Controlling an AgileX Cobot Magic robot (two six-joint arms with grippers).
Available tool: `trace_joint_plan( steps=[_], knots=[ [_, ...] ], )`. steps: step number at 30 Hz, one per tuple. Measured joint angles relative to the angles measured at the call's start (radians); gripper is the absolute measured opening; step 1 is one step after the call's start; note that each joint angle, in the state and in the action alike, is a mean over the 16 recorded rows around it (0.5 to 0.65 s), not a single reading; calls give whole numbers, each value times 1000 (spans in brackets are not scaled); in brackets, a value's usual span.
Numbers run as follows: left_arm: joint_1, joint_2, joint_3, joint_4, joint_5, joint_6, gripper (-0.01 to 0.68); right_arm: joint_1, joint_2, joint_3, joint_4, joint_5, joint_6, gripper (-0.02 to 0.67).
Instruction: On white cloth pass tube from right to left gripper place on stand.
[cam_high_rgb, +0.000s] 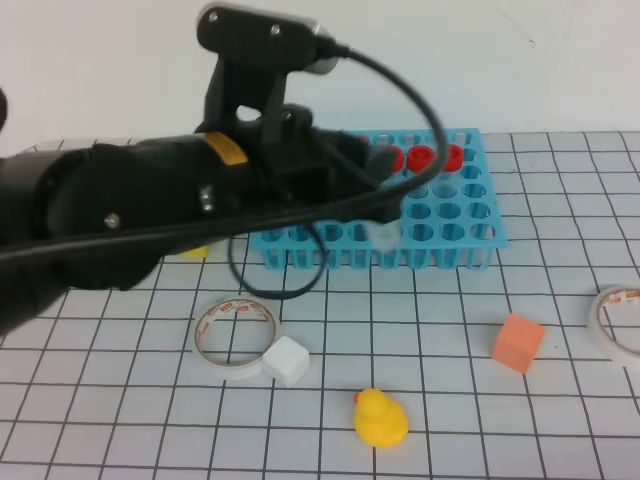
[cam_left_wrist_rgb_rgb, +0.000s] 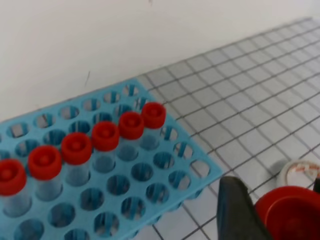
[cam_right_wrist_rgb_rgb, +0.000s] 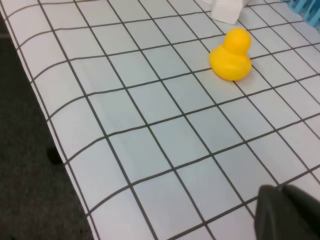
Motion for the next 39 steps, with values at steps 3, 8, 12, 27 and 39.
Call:
trace_joint_plan(
  steps=[3, 8, 12, 27, 39],
  knots=[
    [-45, 21, -3, -8, -56, -5, 259, 0, 0, 0, 0, 0, 0, -1],
    [-97, 82, -26, -45, -117, 15, 259, 0, 0, 0, 0, 1, 0, -1],
    [-126, 143, -64, -58, -149, 47, 259, 0, 0, 0, 0, 1, 0, -1],
    [-140, 348, -280, -61, -279, 188, 259, 0, 0, 0, 0, 1, 0, -1],
    [-65, 561, -538, -76, -211, 232, 259, 0, 0, 0, -7, -21, 0, -1]
  ],
)
